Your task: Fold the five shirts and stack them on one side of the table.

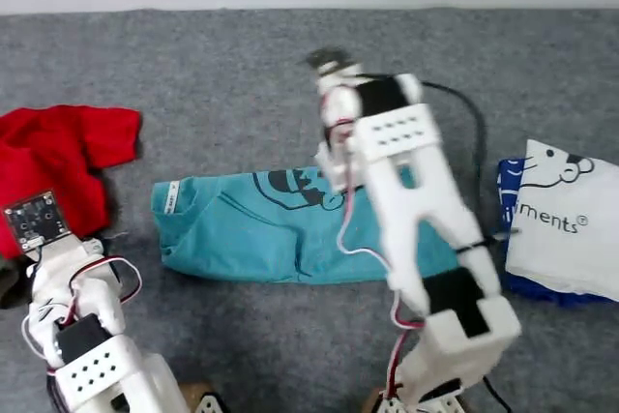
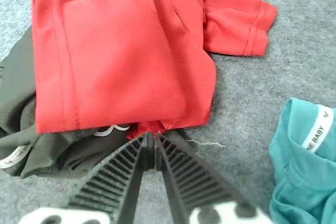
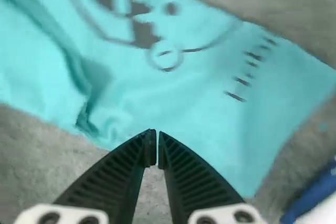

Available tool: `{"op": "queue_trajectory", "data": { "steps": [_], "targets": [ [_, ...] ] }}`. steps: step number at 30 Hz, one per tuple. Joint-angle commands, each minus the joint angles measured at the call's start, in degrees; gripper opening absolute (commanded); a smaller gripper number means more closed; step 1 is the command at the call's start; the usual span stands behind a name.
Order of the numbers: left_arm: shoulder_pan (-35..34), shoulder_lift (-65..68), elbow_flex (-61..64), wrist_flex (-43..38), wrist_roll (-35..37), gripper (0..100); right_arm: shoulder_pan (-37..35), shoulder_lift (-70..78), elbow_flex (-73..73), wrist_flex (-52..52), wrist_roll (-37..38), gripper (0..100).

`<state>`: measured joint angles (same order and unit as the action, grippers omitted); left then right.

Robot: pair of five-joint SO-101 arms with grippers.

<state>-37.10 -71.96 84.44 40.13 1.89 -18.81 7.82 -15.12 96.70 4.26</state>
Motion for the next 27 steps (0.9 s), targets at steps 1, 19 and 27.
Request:
{"op": "queue_trajectory", "data": {
  "steps": [1,19,27],
  "targets": [
    [-0.18,-1.05,-0.22,-1.49,0.44,2,4.97,-6.99,3.34,0.48,-5.89,7.7],
    [-0.18,-1.05,0.31,-2.2,0.44,2,16.84,-4.26,30.07,-27.12,-14.95,27.0],
    [-0.18,-1.05,0.4,-2.2,0.44,2,17.54,1.45,29.89,-29.67,-14.95,31.8]
  ]
}}
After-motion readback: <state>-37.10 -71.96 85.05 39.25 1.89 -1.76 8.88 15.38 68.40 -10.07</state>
